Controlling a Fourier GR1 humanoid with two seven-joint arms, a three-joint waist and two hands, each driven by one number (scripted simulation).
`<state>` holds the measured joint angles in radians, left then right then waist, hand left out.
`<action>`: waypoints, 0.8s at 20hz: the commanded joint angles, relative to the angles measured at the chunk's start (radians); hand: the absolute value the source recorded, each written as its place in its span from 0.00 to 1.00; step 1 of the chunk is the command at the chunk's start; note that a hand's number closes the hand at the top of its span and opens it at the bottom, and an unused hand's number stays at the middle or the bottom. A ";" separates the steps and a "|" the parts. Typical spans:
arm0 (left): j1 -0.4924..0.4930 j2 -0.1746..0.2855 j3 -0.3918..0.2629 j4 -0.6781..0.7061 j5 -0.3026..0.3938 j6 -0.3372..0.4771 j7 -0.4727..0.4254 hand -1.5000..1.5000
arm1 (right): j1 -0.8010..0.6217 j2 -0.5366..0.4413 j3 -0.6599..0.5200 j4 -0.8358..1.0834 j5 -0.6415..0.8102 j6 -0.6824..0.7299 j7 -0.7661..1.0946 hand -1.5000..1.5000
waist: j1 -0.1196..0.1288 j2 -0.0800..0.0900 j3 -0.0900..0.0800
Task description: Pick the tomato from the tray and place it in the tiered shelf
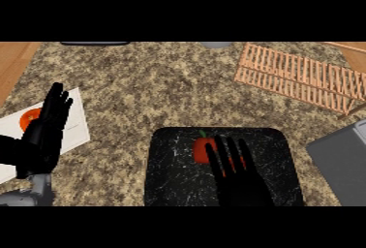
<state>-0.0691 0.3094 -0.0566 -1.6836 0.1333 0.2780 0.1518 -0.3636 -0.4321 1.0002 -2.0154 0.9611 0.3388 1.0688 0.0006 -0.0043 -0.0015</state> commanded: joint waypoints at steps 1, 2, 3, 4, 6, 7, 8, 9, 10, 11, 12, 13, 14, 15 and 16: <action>-0.016 -0.030 -0.021 -0.034 -0.038 0.037 0.038 0.50 | 0.031 0.082 -0.023 0.044 0.046 0.067 0.110 0.00 | -0.002 0.002 0.001; 0.021 -0.027 -0.012 -0.038 -0.026 0.010 -0.001 0.50 | 0.065 0.032 -0.030 0.040 0.073 0.035 0.063 0.00 | -0.001 0.003 0.001; -0.012 -0.001 0.045 0.033 0.003 -0.027 -0.038 0.50 | 0.055 0.053 -0.051 0.047 0.074 0.059 0.052 0.00 | -0.002 0.004 0.001; -0.020 -0.013 0.002 -0.026 -0.028 -0.006 0.045 0.50 | 0.029 0.106 -0.071 0.038 0.076 0.113 0.053 0.00 | 0.000 0.003 0.001; 0.041 -0.029 0.038 0.030 0.003 -0.046 -0.074 0.50 | 0.056 0.111 -0.094 0.023 0.085 0.125 0.033 0.00 | 0.001 0.003 0.001; 0.021 -0.061 -0.023 -0.015 -0.060 0.007 -0.027 0.50 | 0.107 0.123 -0.028 0.036 0.140 0.093 0.047 0.00 | -0.002 0.002 0.001; -0.040 -0.043 0.018 0.045 -0.028 -0.020 -0.001 0.50 | 0.123 0.069 -0.091 0.056 0.129 0.044 -0.031 0.00 | -0.004 0.004 0.001; -0.010 -0.021 0.037 0.004 -0.013 -0.042 0.012 0.50 | 0.121 0.096 -0.093 0.095 0.136 0.061 -0.047 0.00 | 0.000 0.004 0.001; 0.047 -0.046 0.018 -0.019 -0.029 -0.030 -0.023 0.50 | 0.141 0.051 -0.117 0.099 0.139 0.037 -0.092 0.00 | 0.001 0.003 0.002; 0.024 0.002 0.095 0.040 0.032 -0.097 -0.067 0.50 | 0.153 0.105 -0.075 0.147 0.182 0.011 -0.067 0.00 | 0.001 0.004 0.001; -0.009 -0.053 0.030 0.007 -0.025 -0.037 0.000 0.50 | 0.139 0.108 -0.129 0.136 0.156 0.069 -0.092 0.00 | 0.000 0.004 0.001; -0.013 -0.069 0.051 0.079 -0.026 -0.042 -0.079 0.50 | 0.126 0.125 -0.158 0.126 0.161 0.083 -0.096 0.00 | -0.002 0.004 0.001; 0.020 -0.039 0.071 0.036 -0.012 -0.079 -0.057 0.50 | 0.128 0.115 -0.190 0.125 0.154 0.099 -0.144 0.00 | 0.001 0.004 0.001; 0.027 -0.058 0.043 -0.004 -0.032 -0.060 -0.013 0.50 | 0.194 0.076 -0.168 0.062 0.194 0.059 -0.143 0.00 | -0.001 0.003 0.002; 0.024 -0.093 -0.004 -0.005 -0.090 -0.020 -0.019 0.50 | 0.160 0.109 -0.189 0.136 0.196 0.056 -0.169 0.00 | 0.000 0.004 0.002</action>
<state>-0.0560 0.2556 -0.0225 -1.6677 0.0997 0.2337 0.1221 -0.2199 -0.3390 0.8512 -1.9102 1.1251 0.3934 0.9226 0.0002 -0.0007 -0.0001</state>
